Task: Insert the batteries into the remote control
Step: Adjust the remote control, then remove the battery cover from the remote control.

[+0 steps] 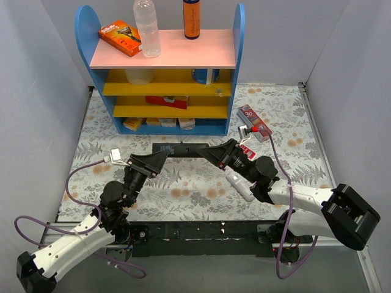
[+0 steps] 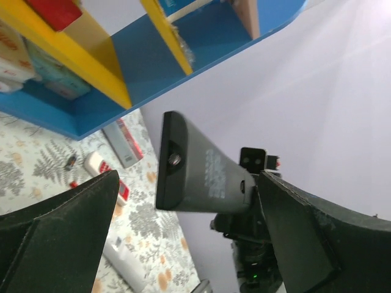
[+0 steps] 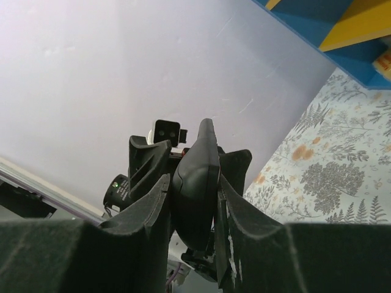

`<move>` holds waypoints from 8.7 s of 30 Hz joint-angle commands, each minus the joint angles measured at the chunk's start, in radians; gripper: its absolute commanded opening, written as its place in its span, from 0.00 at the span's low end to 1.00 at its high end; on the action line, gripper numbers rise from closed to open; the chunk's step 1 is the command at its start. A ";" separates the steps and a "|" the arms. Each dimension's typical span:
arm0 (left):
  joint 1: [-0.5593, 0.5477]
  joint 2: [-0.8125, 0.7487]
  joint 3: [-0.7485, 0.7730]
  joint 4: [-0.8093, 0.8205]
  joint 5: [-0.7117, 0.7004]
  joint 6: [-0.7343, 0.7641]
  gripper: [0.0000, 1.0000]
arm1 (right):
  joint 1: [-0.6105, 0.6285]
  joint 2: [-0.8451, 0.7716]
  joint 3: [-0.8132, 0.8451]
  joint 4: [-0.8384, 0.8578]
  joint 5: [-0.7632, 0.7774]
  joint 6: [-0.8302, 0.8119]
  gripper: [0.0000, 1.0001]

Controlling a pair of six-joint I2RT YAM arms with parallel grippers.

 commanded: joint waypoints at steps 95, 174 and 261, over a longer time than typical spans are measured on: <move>0.000 0.132 0.047 0.072 -0.011 0.410 0.00 | 0.115 0.227 0.387 -0.767 0.008 -0.341 0.73; -0.011 0.566 0.030 0.236 -0.344 0.483 0.00 | 0.125 0.486 0.427 -0.717 0.113 -0.381 0.53; -0.083 0.606 0.105 0.125 -0.476 0.577 0.00 | 0.137 0.597 0.640 -1.117 0.221 -0.556 0.53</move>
